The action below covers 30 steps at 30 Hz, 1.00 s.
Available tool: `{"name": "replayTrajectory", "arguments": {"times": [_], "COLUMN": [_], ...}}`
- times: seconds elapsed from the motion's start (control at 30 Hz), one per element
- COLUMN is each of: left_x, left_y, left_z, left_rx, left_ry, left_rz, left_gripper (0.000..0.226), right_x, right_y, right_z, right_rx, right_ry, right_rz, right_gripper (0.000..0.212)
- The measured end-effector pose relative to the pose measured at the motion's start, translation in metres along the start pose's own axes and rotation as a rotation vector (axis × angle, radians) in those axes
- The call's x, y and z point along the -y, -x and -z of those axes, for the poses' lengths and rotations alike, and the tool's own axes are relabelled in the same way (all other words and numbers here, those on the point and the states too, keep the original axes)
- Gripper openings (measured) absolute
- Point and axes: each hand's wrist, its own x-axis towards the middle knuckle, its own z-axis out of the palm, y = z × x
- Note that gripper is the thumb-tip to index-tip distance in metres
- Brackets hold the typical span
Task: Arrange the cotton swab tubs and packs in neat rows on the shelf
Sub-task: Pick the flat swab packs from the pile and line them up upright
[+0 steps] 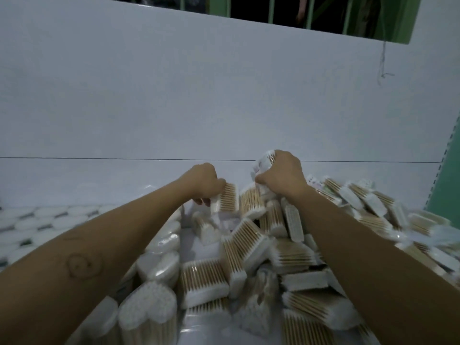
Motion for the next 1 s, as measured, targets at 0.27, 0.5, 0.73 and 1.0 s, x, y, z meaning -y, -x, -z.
{"name": "replayTrajectory", "arguments": {"times": [0.27,0.5,0.73,1.0], "left_x": [-0.027,-0.031,-0.029,-0.052], "left_y": [0.009,-0.001,-0.011,-0.007], "left_z": [-0.031,-0.054,-0.065,0.014], "left_rx": [0.252,0.386,0.213,-0.205], "left_ry": [0.302,0.076,0.085,0.550], "left_rz": [0.162,0.255,0.266,0.086], "left_gripper": [0.038,0.066,0.029,0.022], "right_x": [-0.006,-0.008,-0.025,-0.024], "right_y": [-0.002,0.003,0.004,-0.016], "right_z": [-0.005,0.013,0.016,0.046], "right_rx": [0.037,0.042,0.062,-0.020], "right_ry": [-0.067,-0.147,-0.120,-0.705], "right_rz": [0.038,0.084,0.066,-0.116], "right_gripper": [0.021,0.020,0.023,0.013]}}
